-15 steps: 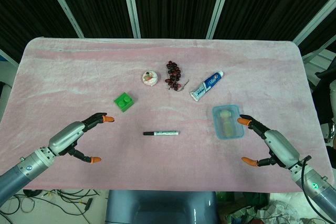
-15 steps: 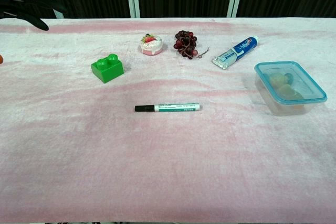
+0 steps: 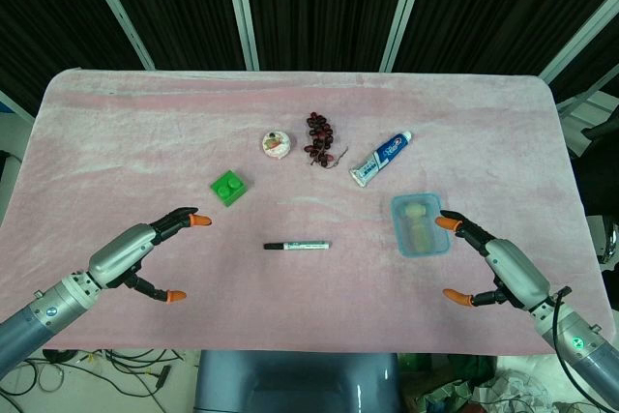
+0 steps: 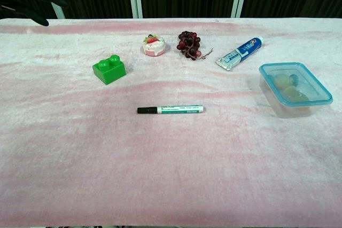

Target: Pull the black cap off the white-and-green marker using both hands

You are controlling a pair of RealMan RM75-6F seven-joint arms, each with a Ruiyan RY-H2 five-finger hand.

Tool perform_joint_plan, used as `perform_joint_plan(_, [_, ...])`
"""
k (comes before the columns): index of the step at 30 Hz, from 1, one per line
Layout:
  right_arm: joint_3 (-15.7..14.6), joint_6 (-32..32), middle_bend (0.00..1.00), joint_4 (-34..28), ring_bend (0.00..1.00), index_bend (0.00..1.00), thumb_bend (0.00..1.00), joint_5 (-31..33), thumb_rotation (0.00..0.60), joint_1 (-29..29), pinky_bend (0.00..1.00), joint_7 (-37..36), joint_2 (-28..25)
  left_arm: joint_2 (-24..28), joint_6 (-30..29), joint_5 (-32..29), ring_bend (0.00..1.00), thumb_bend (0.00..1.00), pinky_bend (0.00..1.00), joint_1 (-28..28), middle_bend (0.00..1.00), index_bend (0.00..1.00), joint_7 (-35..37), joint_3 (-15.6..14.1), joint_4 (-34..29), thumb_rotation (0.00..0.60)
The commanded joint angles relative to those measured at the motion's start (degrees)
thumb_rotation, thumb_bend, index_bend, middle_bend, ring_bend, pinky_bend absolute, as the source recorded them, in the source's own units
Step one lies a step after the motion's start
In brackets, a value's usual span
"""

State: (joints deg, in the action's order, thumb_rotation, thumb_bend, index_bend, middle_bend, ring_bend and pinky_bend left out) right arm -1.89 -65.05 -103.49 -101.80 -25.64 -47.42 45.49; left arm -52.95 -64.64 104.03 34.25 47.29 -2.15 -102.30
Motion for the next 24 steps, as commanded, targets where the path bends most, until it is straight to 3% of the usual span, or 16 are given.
perform_joint_plan(1, [0.01,-0.34,0.05,-0.09,0.10,0.15,0.12,0.49,0.600,0.09,0.19,0.36,0.17,0.05,-0.13,-0.56,0.02,0.11,0.18,-0.13,0.15,0.12,-1.74,0.00,-0.47,0.600])
perform_joint_plan(9, [-0.69,0.47,0.05,-0.82,0.10,0.15,0.12,1.43,0.600,0.37,0.19,2.77,0.42,0.59,-0.48,-2.41,0.02,0.11,0.18,-1.43,0.15,0.12,-8.89,-0.06,-2.59,0.600])
perform_joint_plan(14, [1.38,-2.39,0.04,-2.98,0.10,0.19,0.12,6.09,0.600,1.93,0.19,7.08,1.88,1.18,-0.79,-3.27,0.02,0.11,0.18,-1.82,0.15,0.13,-10.83,0.01,-3.78,0.600])
perform_joint_plan(19, [3.58,-3.20,0.04,-3.04,0.09,0.21,0.12,13.22,0.600,3.27,0.19,26.34,7.40,-2.95,-6.62,-6.61,0.02,0.11,0.18,-6.78,0.15,0.13,-36.09,2.41,-1.52,0.600])
perform_joint_plan(24, [5.15,0.71,0.04,-4.45,0.08,0.21,0.12,20.67,0.600,1.45,0.18,41.05,11.94,-5.98,-9.90,-8.93,0.02,0.11,0.18,-10.02,0.15,0.13,-47.36,2.74,-3.09,0.600])
